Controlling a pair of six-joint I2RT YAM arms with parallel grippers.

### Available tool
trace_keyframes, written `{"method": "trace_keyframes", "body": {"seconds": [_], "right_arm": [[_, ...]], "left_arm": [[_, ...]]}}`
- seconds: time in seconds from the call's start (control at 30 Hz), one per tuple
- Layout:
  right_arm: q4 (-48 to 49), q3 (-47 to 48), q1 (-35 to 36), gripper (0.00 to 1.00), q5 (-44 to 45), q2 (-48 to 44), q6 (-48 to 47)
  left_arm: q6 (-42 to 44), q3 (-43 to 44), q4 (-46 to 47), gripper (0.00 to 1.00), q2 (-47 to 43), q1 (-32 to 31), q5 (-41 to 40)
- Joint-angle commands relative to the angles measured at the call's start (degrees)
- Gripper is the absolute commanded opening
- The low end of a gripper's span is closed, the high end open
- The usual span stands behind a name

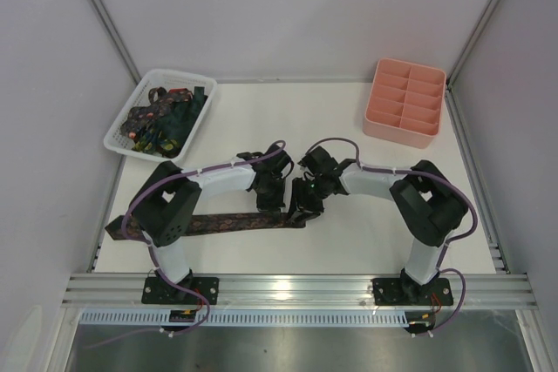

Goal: Roll the ties
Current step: Roll the tie

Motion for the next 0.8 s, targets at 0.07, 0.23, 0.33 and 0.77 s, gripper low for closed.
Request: {"method": "trace_keyframes", "body": {"seconds": [0.07,0.23,0.33,0.77], "right_arm": [[8.1,-3.1,-0.8,0.45,-4.0,-3.4,-1.2],[8.7,-3.1,-1.9,0.47,-5.8,-2.7,-1.3],[10.5,-4.4,-2.1,0.47,-7.1,-3.1,-0.4],[23.1,-10.7,-4.3,0.42,-12.8,-4.1,4.8]], "left_arm": [[-1.0,-1.2,1.8,0.01,0.1,0.5,0.6],[-0.8,-0.9,1.4,0.0,0.1,0.6,0.4],[-0.6,-0.6,0.8,0.0,-0.1,0.7,0.1],[-0.2,-1.2,0.5,0.01,-0.2,1.6,-0.1]]}}
